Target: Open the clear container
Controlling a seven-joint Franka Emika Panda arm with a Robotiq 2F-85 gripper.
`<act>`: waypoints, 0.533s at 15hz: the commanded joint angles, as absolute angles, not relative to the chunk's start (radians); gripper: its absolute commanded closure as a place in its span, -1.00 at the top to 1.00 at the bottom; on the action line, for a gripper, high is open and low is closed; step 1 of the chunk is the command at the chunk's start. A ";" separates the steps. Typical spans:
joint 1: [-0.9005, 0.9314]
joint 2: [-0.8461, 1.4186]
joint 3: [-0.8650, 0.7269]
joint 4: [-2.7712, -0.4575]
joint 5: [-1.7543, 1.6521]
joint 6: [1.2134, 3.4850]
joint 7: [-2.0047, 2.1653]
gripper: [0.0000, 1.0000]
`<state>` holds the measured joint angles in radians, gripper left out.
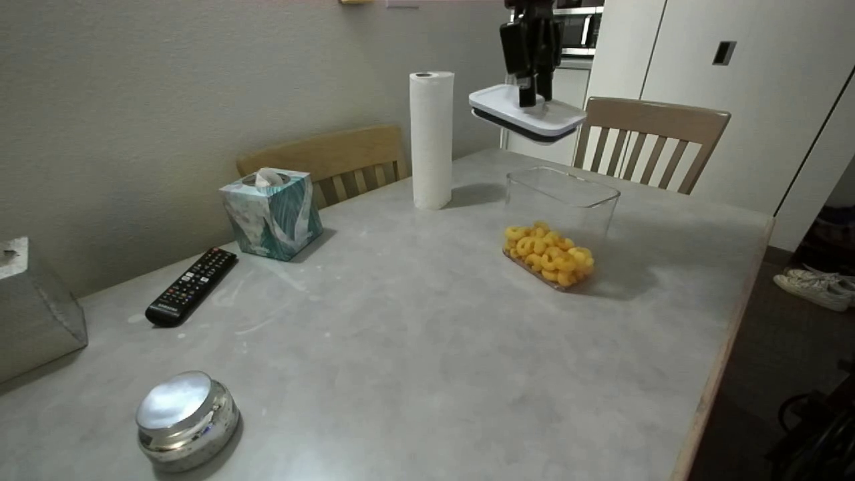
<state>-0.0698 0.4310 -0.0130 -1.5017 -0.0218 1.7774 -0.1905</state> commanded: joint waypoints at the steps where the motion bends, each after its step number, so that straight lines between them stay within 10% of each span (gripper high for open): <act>1: -0.066 0.492 0.002 -1.409 -0.015 1.755 -0.220 -0.45; 8: -0.027 0.563 0.031 -1.357 0.014 1.776 -0.149 -0.45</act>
